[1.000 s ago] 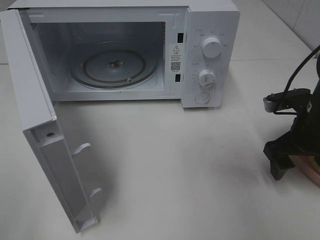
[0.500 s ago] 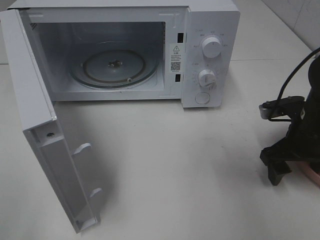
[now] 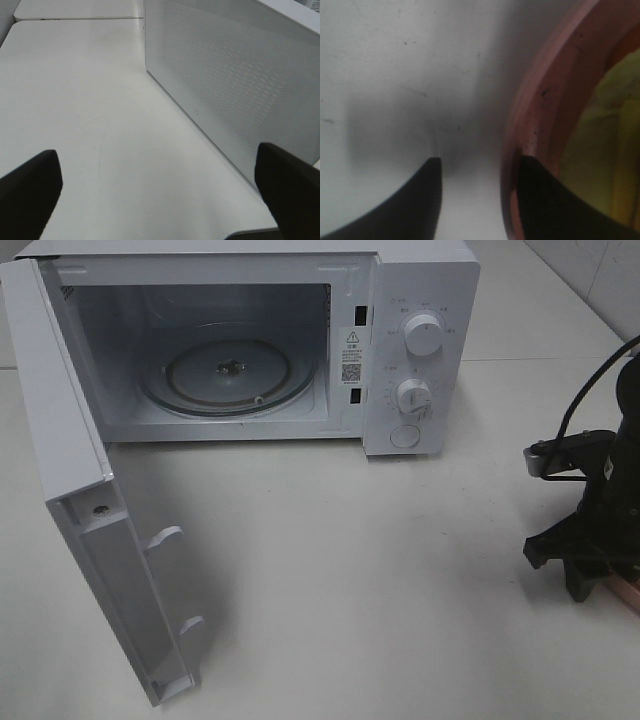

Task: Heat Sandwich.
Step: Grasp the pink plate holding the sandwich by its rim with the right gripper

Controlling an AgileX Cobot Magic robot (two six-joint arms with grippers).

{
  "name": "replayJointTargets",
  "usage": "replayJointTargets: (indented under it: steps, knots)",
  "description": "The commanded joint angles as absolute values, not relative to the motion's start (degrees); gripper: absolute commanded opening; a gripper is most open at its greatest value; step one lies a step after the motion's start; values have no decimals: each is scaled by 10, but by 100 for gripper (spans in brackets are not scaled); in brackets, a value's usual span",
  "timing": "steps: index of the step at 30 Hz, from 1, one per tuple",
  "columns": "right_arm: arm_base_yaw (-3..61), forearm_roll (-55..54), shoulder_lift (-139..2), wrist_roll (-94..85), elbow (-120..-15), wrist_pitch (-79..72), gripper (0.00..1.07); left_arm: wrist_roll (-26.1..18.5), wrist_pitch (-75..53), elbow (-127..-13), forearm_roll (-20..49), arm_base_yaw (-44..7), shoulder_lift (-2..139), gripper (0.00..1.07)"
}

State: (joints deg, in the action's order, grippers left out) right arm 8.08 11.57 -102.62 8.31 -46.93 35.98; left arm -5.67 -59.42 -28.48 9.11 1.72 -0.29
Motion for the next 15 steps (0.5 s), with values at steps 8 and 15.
replayJointTargets:
  steps: [8,15]
  knots:
    - [79,160,-1027,142,-470,366,0,-55,-588,-282,95,14,-18,103]
    - [80,160,-1027,142,-470,366,0,-55,-588,-282,95,14,-18,103]
